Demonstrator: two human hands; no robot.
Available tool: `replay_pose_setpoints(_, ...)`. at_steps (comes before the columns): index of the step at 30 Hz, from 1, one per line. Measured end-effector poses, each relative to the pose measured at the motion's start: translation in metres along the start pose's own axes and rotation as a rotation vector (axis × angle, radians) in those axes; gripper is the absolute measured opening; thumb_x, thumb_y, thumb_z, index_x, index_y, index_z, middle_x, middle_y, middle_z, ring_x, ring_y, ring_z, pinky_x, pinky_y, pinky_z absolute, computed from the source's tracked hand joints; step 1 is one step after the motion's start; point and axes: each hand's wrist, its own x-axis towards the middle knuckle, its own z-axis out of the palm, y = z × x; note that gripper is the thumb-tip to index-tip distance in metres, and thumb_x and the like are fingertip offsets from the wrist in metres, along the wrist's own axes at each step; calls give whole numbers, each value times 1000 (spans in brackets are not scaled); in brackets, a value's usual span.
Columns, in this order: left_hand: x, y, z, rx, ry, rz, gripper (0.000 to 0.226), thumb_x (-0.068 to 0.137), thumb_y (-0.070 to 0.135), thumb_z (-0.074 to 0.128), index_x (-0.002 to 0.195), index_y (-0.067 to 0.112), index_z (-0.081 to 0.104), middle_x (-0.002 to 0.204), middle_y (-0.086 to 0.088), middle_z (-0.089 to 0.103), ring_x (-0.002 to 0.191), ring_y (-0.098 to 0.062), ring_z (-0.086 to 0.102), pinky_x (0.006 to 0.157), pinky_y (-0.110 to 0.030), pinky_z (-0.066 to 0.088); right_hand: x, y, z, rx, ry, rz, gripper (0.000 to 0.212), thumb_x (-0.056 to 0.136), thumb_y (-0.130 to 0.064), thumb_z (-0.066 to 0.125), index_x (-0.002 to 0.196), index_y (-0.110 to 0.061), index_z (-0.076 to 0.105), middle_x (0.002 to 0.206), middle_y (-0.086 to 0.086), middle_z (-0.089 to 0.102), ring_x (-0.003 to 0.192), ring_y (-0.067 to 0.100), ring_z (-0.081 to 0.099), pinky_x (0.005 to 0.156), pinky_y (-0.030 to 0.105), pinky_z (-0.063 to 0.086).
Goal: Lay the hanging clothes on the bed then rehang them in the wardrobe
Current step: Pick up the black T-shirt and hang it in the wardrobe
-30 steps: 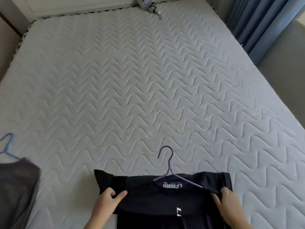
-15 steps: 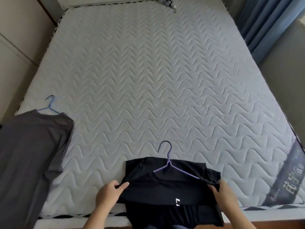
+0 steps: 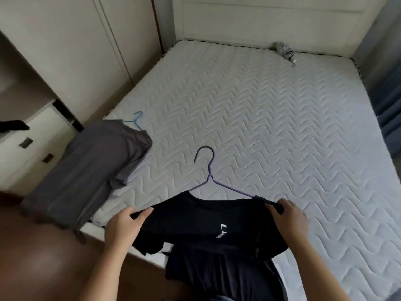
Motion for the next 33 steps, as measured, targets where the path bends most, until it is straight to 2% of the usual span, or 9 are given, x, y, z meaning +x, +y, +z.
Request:
replay_pose_setpoints(3, -5, -28, -39, -55, 161, -18, 45, 78, 50, 61, 93, 7, 65, 95, -14, 68, 94, -34, 60, 68, -34, 38, 1, -51, -9, 3, 67, -178, 29, 85, -38, 59, 88, -9, 64, 90, 9, 59, 90, 33, 57, 80, 39, 42)
replay_pose_setpoints(7, -19, -81, -91, -137, 362, -48, 38, 78, 44, 64, 78, 6, 60, 84, -12, 63, 85, -36, 59, 69, -39, 42, -20, -122, -4, 106, 25, -375, 23, 87, -32, 57, 76, -12, 57, 80, 1, 46, 82, 32, 54, 64, 32, 34)
replay_pose_setpoints(12, -60, -183, -147, -358, 504, -240, 38, 76, 47, 63, 76, 10, 58, 81, -11, 61, 83, -36, 58, 68, -38, 43, -83, -220, 25, 120, -80, -539, 26, 88, -33, 55, 73, -12, 51, 78, 2, 50, 72, 25, 45, 61, 32, 31)
replay_pose_setpoints(15, -97, -256, -172, -477, 552, -423, 47, 79, 47, 61, 95, 3, 60, 93, -15, 63, 92, -37, 57, 74, -37, 41, -130, -281, 52, 101, -122, -645, 33, 85, -35, 59, 72, -4, 54, 77, 7, 54, 72, 27, 49, 61, 32, 33)
replay_pose_setpoints(17, -126, -303, -188, -492, 576, -513, 43, 79, 49, 60, 97, 10, 62, 91, -7, 62, 92, -31, 58, 76, -39, 45, -162, -322, 76, 92, -159, -740, 38, 82, -36, 63, 70, -1, 55, 75, 13, 59, 72, 32, 54, 59, 33, 35)
replay_pose_setpoints(19, -156, -342, -209, -507, 622, -577, 32, 80, 46, 60, 81, 14, 61, 80, -5, 62, 82, -29, 60, 74, -42, 48, -198, -363, 104, 75, -233, -824, 39, 80, -38, 66, 71, 0, 58, 75, 16, 62, 75, 33, 57, 61, 34, 40)
replay_pose_setpoints(23, -202, -406, -245, -471, 767, -682, 34, 85, 37, 57, 72, 5, 53, 72, -16, 56, 61, -25, 49, 58, -33, 39, -269, -436, 158, 48, -317, -1039, 39, 80, -39, 65, 74, -1, 61, 72, 10, 61, 77, 33, 60, 62, 36, 43)
replay_pose_setpoints(29, -218, -476, -274, -426, 951, -816, 34, 85, 36, 56, 72, 4, 53, 70, -16, 57, 66, -29, 53, 64, -39, 42, -334, -524, 217, -47, -422, -1239, 31, 86, -38, 58, 75, -9, 56, 77, 6, 57, 81, 29, 58, 62, 32, 37)
replay_pose_setpoints(33, -192, -518, -299, -427, 980, -862, 31, 86, 36, 55, 70, 10, 51, 69, -13, 56, 65, -26, 52, 59, -34, 37, -355, -597, 251, -22, -481, -1391, 21, 89, -22, 56, 70, -13, 52, 72, 11, 53, 81, 32, 59, 65, 28, 32)
